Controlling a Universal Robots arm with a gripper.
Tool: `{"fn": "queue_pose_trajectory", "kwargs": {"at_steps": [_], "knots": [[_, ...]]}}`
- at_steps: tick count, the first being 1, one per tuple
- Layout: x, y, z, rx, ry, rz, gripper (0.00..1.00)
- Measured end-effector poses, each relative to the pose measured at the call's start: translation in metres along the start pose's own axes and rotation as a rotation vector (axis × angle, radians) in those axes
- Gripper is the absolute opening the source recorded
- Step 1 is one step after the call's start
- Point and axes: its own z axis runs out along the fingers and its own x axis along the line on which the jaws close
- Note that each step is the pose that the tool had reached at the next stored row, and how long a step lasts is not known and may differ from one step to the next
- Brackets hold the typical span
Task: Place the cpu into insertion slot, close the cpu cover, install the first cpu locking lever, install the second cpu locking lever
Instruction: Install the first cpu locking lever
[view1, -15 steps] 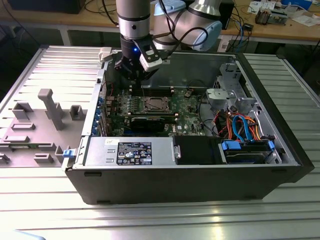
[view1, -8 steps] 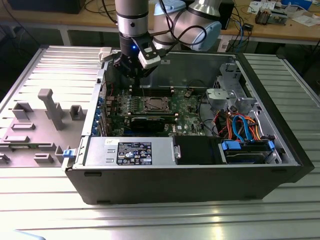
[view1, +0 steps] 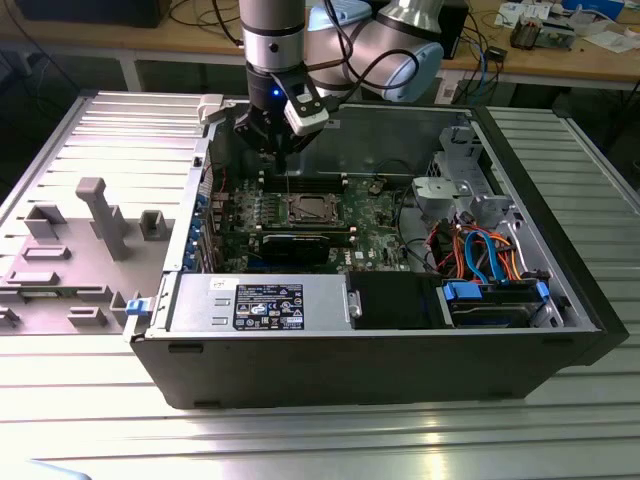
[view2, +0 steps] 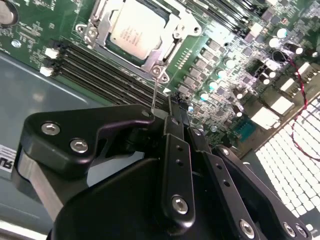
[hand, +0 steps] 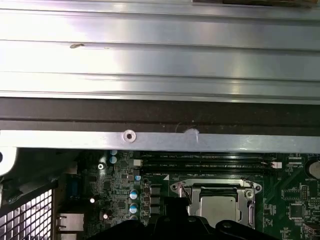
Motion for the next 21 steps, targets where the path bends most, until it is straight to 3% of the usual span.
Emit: {"fn": "queue_pose_trajectory", "kwargs": {"at_steps": [5, 19, 21], "knots": [[-0.0075, 0.0003, 0.0009, 0.0019, 0.0000, 0.000, 0.11], [-0.0082, 0.0004, 0.0010, 0.0019, 0.0000, 0.000, 0.11], [-0.0083, 0.0004, 0.0023, -0.0061, -0.0004, 0.000, 0.11]]}}
